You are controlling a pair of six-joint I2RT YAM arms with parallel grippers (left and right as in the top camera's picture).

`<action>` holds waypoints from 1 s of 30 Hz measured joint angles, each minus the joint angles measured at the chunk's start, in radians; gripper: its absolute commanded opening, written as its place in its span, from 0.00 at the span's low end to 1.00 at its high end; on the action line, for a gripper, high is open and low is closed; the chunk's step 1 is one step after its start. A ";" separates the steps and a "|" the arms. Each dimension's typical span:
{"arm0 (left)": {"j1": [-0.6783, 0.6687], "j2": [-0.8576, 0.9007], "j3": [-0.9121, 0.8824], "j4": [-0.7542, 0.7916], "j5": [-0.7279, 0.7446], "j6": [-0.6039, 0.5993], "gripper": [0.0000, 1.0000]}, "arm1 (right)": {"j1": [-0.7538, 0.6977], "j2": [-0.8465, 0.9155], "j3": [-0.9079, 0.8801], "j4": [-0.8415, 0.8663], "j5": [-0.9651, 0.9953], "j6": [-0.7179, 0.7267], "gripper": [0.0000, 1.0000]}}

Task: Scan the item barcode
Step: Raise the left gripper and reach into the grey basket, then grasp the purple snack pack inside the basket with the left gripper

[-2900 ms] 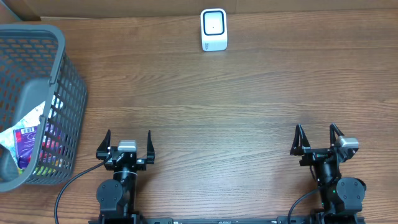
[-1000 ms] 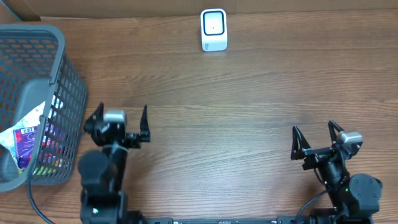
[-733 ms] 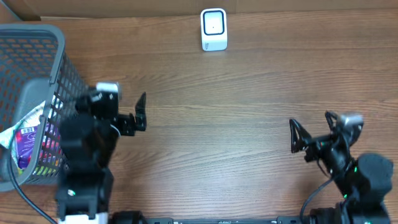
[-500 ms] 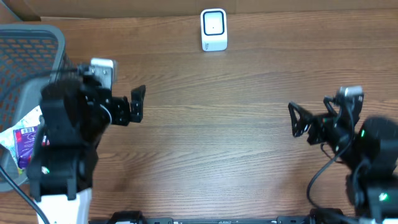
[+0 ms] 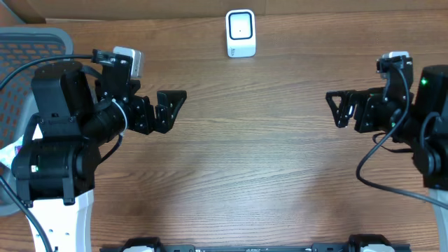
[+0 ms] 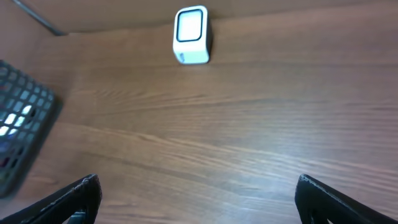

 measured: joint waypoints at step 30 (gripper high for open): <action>0.789 0.514 0.381 -0.406 -0.524 -0.460 1.00 | 0.000 0.016 0.000 -0.072 -0.022 0.003 1.00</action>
